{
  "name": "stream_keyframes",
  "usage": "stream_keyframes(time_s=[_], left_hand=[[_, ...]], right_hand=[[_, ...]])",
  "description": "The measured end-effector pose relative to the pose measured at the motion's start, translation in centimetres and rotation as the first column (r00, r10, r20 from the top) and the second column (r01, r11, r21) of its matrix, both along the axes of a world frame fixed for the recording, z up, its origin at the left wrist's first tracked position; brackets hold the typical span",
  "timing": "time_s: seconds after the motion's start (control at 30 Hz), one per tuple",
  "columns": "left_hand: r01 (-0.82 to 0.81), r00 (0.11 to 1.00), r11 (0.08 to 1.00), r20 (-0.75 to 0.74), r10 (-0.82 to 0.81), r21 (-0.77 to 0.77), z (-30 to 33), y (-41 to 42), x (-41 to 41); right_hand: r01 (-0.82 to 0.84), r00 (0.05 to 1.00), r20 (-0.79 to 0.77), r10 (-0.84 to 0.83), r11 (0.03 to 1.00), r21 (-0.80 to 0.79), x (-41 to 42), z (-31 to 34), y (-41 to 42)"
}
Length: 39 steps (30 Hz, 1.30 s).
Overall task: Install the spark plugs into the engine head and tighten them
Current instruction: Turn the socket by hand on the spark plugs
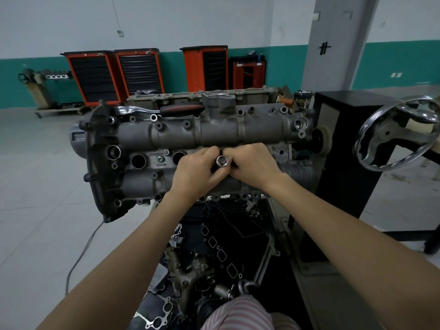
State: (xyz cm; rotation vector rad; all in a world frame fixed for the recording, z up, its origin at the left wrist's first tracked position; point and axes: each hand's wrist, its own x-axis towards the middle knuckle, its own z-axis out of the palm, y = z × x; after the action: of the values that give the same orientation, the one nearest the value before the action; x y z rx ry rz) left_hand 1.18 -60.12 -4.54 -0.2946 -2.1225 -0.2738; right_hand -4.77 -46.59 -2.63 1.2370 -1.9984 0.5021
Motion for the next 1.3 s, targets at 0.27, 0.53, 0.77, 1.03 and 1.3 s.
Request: stream_keyframes(time_s=[0.27,0.53,0.77,1.03,1.3], left_hand=[[0.055,0.998,0.998,0.020,-0.055,0.032,0.19,0.06,0.29],[0.019,1.000,1.000,0.000,-0.019,-0.003,0.02,-0.02,0.07],[0.020,0.999,0.999,-0.043,-0.021,-0.030,-0.07,-0.23,-0.08],[0.079,0.996,0.994,0.025,-0.081,0.081,0.29,0.13,0.59],[0.042,0.999,0.997,-0.016,-0.041,0.066,0.07,-0.15,-0.08]], right_hand=[[0.084,0.996,0.028,-0.087,0.993,0.088,-0.66,-0.22,-0.26],[0.061,0.998,0.023,-0.064,0.991,0.119,-0.63,-0.13,-0.11],[0.032,0.999,0.034,-0.034,0.997,0.068,-0.20,-0.14,-0.05],[0.092,0.996,-0.017,-0.091,0.986,0.136,-0.75,-0.41,-0.28],[0.027,0.999,0.028,-0.030,0.996,0.082,-0.21,-0.12,0.08]])
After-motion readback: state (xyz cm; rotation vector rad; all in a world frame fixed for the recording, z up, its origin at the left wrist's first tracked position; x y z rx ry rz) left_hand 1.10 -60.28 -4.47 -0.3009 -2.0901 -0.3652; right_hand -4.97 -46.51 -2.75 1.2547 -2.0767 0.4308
